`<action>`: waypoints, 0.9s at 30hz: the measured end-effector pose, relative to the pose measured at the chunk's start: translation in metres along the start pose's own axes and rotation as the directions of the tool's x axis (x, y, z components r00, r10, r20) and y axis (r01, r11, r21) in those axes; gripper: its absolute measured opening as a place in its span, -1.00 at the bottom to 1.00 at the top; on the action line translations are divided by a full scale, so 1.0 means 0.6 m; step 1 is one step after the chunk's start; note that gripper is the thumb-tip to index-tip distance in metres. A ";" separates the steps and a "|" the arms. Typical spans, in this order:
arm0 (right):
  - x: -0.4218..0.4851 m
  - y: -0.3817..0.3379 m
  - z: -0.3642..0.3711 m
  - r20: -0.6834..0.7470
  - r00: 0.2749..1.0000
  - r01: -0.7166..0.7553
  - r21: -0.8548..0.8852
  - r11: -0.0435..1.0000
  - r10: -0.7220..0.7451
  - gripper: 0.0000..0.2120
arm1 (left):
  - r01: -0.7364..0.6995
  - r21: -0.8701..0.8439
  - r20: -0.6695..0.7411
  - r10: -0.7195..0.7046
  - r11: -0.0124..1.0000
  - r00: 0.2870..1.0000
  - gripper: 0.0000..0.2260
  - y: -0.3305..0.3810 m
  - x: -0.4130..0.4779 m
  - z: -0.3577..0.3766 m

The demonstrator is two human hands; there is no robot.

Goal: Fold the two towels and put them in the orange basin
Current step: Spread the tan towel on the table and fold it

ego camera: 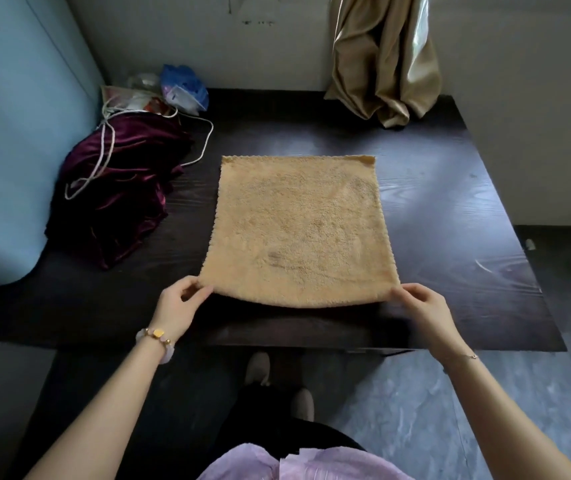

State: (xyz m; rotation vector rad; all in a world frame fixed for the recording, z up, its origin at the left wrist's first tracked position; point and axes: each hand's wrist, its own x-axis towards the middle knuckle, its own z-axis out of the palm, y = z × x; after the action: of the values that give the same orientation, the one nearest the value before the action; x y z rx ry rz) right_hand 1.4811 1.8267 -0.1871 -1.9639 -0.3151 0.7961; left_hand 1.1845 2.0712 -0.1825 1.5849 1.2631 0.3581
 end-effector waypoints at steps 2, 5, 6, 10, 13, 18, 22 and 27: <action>0.005 0.001 -0.001 -0.016 0.999 -0.028 0.041 0.999 0.029 -0.91 | 0.051 -0.084 -0.048 -0.055 0.995 0.997 -0.94 -0.009 0.001 -0.001; 0.015 0.008 -0.006 -0.067 0.993 -0.093 0.106 0.990 0.101 -0.87 | 0.120 -0.136 -0.091 -0.133 0.983 0.987 -0.92 -0.023 -0.002 -0.002; 0.018 0.012 -0.007 -0.071 0.989 -0.120 0.104 0.987 0.128 -0.87 | 0.142 -0.135 -0.090 -0.155 0.981 0.984 -0.91 -0.027 -0.004 -0.002; 0.009 0.032 -0.006 -0.040 0.981 -0.190 -0.006 0.982 0.190 -0.88 | 0.229 0.034 -0.146 -0.222 0.973 0.964 -0.89 -0.041 -0.015 0.002; -0.007 0.044 -0.003 -0.038 0.991 -0.132 -0.149 0.980 0.128 -0.87 | 0.255 0.170 -0.226 -0.214 0.952 0.950 -0.92 -0.041 -0.030 0.011; -0.018 0.048 -0.006 -0.031 0.996 -0.091 -0.253 0.963 0.086 -0.99 | 0.236 0.267 -0.236 -0.174 0.934 0.956 -0.89 -0.049 -0.043 0.016; -0.025 0.058 -0.008 -0.054 0.998 -0.042 -0.353 0.935 0.024 -0.96 | 0.231 0.313 -0.271 -0.146 0.921 0.951 -0.84 -0.066 -0.047 0.015; -0.041 0.069 -0.005 -0.109 0.992 -0.001 -0.540 0.842 -0.069 -0.88 | 0.174 0.350 -0.309 -0.062 0.921 0.949 -0.81 -0.071 -0.068 0.021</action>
State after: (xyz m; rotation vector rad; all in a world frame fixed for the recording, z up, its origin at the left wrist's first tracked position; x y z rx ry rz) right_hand 1.4599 1.7908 -0.2115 -2.5174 -0.5449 0.5942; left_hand 1.1542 2.0262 -0.2096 1.8077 1.7314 0.2932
